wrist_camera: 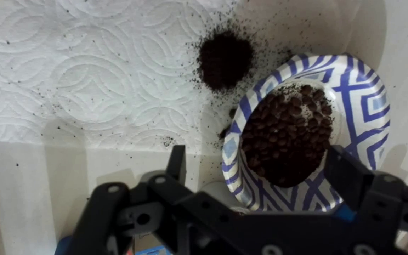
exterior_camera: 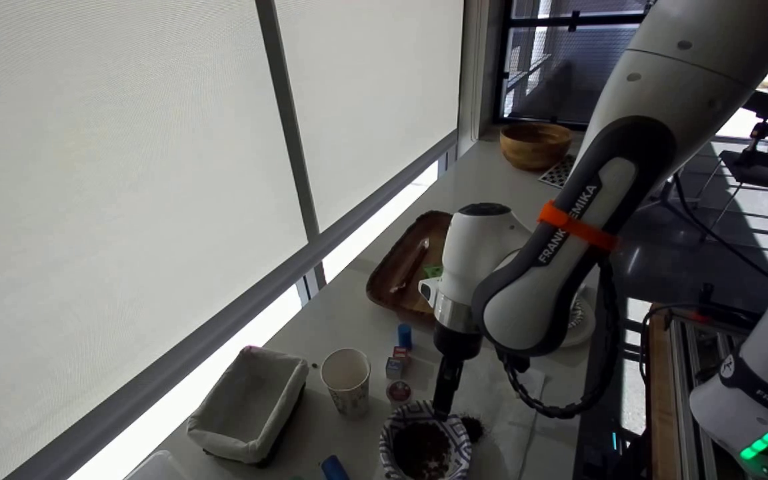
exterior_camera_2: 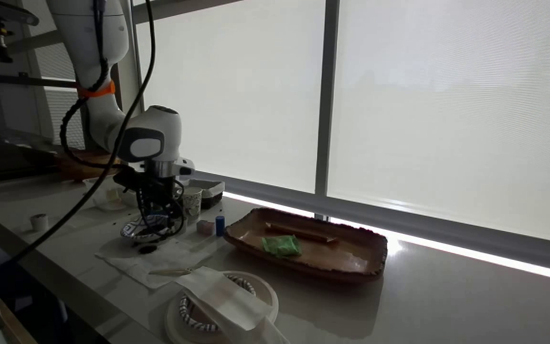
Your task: Move the cup backwards and pour the beans into it
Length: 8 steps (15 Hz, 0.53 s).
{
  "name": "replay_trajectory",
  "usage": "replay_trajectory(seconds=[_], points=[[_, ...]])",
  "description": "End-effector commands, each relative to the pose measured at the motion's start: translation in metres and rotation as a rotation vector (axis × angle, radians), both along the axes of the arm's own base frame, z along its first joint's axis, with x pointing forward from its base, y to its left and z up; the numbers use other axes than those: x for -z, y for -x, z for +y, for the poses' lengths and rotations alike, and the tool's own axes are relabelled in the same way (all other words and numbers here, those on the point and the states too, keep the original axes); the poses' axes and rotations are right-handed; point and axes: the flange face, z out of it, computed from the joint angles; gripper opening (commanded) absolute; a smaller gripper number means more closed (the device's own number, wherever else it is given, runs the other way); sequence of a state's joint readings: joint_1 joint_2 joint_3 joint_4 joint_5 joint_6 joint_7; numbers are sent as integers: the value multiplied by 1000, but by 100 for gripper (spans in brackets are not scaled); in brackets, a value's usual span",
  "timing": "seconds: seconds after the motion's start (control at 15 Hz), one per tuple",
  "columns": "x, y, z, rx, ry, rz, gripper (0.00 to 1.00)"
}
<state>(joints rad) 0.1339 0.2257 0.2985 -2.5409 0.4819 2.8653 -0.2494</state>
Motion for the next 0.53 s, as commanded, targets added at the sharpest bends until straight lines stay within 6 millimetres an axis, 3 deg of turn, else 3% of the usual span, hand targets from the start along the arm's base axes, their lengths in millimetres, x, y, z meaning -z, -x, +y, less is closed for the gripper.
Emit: replay_trajectory(seconds=[0.0,0.27,0.47], points=[[6,-10,4,-3,-38,15,100],[4,-9,4,0,-22,5,100],[27,-12,2,-32,65,86,100]])
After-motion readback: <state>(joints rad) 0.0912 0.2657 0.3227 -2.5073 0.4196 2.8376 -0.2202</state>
